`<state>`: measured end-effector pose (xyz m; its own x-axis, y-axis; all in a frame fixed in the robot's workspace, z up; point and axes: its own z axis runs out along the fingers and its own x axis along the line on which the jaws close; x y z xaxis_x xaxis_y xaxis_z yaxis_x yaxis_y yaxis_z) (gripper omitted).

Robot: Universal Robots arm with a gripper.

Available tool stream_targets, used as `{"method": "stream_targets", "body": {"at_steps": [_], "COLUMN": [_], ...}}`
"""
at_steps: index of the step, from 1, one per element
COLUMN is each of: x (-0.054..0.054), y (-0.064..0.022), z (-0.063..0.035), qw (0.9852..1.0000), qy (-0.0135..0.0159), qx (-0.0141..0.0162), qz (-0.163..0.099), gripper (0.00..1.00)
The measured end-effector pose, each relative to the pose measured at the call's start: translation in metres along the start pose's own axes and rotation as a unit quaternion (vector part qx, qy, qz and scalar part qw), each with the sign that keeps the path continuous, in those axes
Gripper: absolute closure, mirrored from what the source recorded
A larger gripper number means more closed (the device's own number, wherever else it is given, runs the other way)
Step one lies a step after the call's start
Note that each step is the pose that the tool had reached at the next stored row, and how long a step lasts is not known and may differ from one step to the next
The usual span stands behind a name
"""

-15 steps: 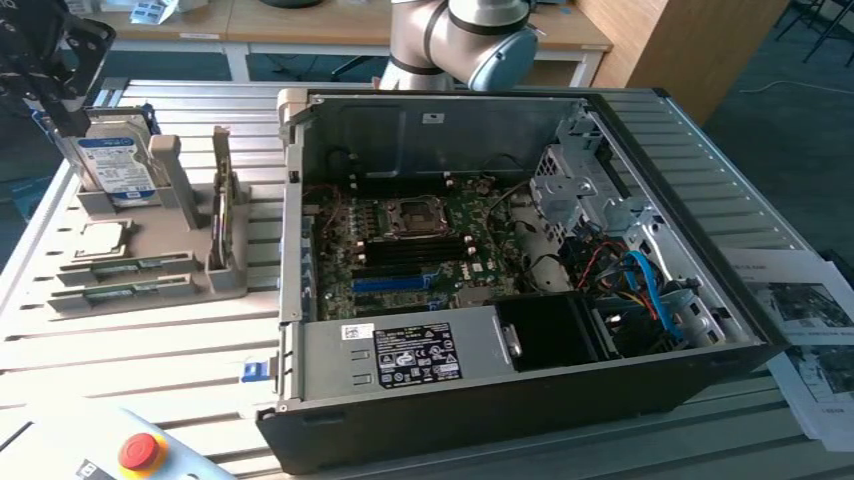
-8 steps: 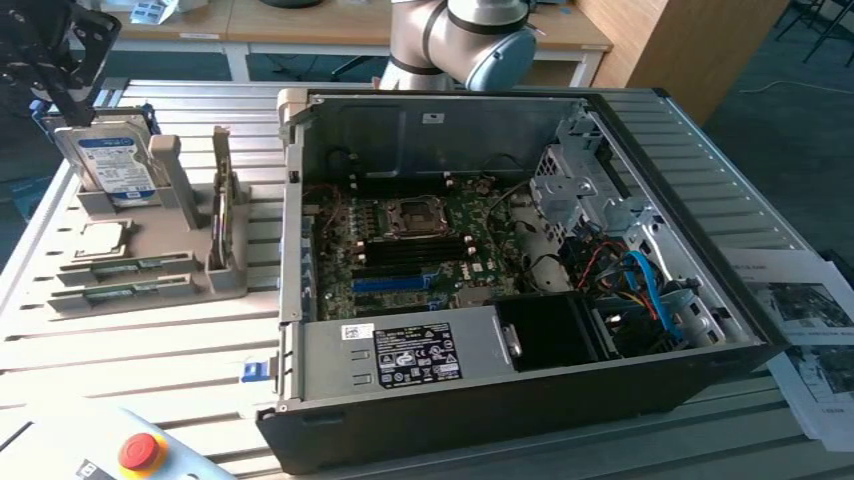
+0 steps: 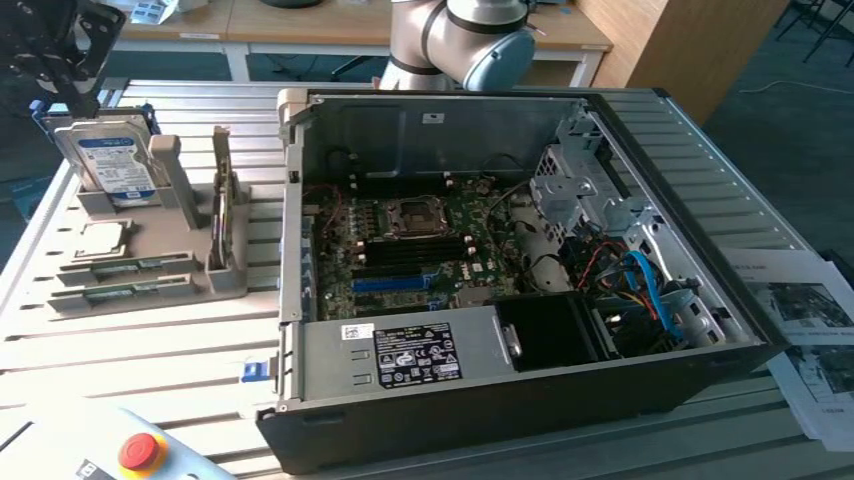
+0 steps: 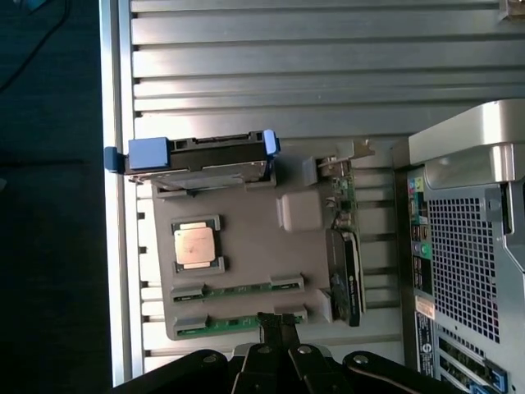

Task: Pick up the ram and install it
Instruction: 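Reach for the ram, then pick up the ram and move it above insertion slot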

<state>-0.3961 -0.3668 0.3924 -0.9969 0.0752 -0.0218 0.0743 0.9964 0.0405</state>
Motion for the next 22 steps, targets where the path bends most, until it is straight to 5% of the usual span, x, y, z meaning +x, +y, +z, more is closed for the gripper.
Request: {"method": "stream_targets", "body": {"at_steps": [22], "x": [0.0004], "y": [0.0025], "z": [0.0048], "qw": [1.0], "qy": [0.0001], "qx": [0.0], "qz": [0.0], "gripper": [0.9]}}
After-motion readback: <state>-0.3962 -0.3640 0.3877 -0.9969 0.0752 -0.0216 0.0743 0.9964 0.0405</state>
